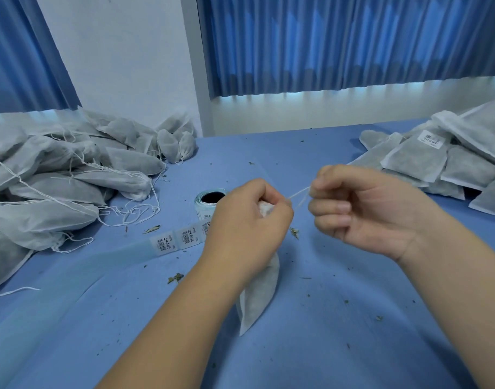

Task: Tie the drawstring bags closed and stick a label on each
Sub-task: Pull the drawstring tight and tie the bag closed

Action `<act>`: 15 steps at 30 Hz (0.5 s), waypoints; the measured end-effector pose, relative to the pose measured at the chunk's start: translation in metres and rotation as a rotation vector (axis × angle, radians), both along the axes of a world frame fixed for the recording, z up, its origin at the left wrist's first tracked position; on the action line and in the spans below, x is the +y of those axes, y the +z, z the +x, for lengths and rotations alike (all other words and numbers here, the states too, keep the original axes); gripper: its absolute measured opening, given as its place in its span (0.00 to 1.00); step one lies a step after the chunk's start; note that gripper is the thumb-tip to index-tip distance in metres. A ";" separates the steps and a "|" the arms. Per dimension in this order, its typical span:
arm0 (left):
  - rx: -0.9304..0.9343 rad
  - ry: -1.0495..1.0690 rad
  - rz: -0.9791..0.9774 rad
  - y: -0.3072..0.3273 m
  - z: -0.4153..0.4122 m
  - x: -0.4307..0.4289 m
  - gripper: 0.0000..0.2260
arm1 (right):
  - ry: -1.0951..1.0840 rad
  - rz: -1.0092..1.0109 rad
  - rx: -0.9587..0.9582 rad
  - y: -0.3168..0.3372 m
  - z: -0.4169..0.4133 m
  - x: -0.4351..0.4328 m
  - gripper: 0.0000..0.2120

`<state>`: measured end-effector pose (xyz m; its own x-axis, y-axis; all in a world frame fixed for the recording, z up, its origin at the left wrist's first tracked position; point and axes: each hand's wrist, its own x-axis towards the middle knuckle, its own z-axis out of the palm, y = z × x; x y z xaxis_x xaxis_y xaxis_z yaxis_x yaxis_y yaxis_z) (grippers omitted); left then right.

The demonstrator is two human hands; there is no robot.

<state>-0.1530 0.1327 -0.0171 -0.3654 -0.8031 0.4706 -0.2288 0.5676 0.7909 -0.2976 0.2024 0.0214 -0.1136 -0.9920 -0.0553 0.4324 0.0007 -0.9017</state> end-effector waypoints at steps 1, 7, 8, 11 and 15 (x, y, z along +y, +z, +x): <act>0.032 -0.073 0.060 0.000 0.000 0.001 0.06 | -0.069 -0.012 -0.024 0.001 -0.003 -0.001 0.16; -0.025 -0.366 0.421 -0.004 -0.005 0.003 0.18 | -0.463 -0.064 -0.054 -0.004 -0.023 -0.009 0.16; -0.085 -0.397 0.440 -0.005 -0.006 0.004 0.16 | -0.508 -0.086 -0.048 -0.004 -0.026 -0.009 0.15; -0.219 -0.499 0.519 -0.006 -0.006 0.010 0.10 | -0.588 -0.154 -0.017 -0.004 -0.032 -0.007 0.14; -0.265 -0.577 0.508 -0.012 -0.005 0.012 0.15 | -0.607 -0.243 0.118 -0.004 -0.029 -0.006 0.15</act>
<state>-0.1583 0.1448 -0.0289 -0.8353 -0.5464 -0.0608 -0.2257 0.2400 0.9442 -0.3266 0.1963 0.0177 -0.6478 -0.7327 0.2086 0.1907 -0.4210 -0.8868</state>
